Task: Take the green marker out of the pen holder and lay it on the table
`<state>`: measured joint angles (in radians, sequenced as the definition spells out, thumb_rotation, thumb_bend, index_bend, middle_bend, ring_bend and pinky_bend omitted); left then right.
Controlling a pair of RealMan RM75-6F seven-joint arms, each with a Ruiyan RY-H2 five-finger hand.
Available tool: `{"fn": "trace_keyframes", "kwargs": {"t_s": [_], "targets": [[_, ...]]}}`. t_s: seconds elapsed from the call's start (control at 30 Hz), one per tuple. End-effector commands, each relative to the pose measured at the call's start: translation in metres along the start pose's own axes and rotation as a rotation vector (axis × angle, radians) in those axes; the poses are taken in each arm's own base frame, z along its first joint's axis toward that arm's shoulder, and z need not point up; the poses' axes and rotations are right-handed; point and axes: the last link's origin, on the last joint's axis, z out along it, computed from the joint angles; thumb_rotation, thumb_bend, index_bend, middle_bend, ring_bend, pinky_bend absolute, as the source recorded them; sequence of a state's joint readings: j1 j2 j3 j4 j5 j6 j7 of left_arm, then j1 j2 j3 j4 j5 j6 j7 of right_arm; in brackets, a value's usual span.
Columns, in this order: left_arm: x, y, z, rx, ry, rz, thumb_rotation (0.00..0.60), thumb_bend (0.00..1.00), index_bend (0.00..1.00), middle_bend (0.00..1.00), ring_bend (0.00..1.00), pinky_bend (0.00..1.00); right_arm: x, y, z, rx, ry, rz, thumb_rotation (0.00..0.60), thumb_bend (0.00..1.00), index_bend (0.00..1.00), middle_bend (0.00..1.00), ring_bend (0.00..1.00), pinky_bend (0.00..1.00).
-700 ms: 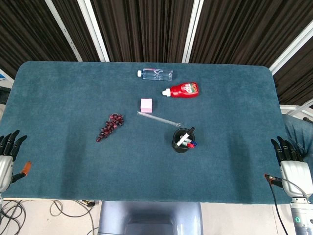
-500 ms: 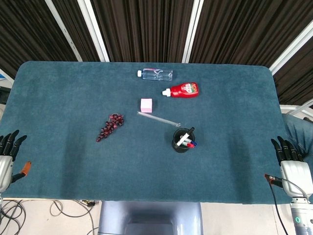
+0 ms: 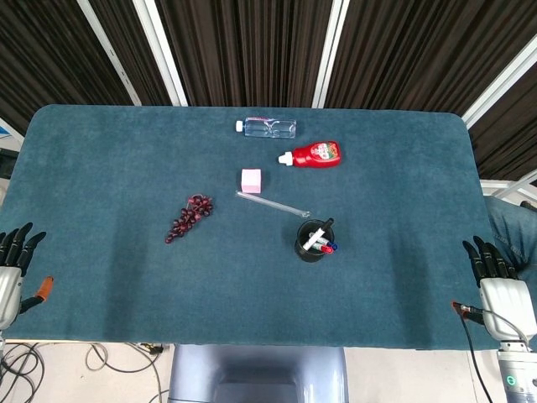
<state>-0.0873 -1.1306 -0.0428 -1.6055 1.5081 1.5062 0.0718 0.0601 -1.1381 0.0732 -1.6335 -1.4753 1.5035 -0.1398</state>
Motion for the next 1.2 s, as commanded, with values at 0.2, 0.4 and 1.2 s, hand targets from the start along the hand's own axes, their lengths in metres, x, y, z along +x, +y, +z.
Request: {"fn": "trace_keyframes", "kwargs": {"t_s": [0.2, 0.4, 1.2], "targets": [[0.0, 0.0, 0.0, 0.0, 0.0, -0.001, 0.6, 0.33, 0.11, 0.0, 0.0, 0.02, -0.001, -0.001, 0.001, -0.003, 0.005, -0.005, 0.6, 0.16, 0.04, 0.0, 0.07, 0.22], [0.0, 0.001, 0.0, 0.001, -0.003, -0.003, 0.6, 0.33, 0.11, 0.0, 0.0, 0.02, 0.001, -0.003, 0.0, -0.002, 0.008, 0.031, 0.6, 0.16, 0.04, 0.0, 0.07, 0.21], [-0.001, 0.001, 0.0, 0.018, -0.008, 0.003, 0.6, 0.33, 0.11, 0.0, 0.0, 0.02, -0.003, -0.066, 0.096, 0.266, -0.176, 0.05, 0.6, 0.17, 0.05, 0.0, 0.07, 0.21]]}}
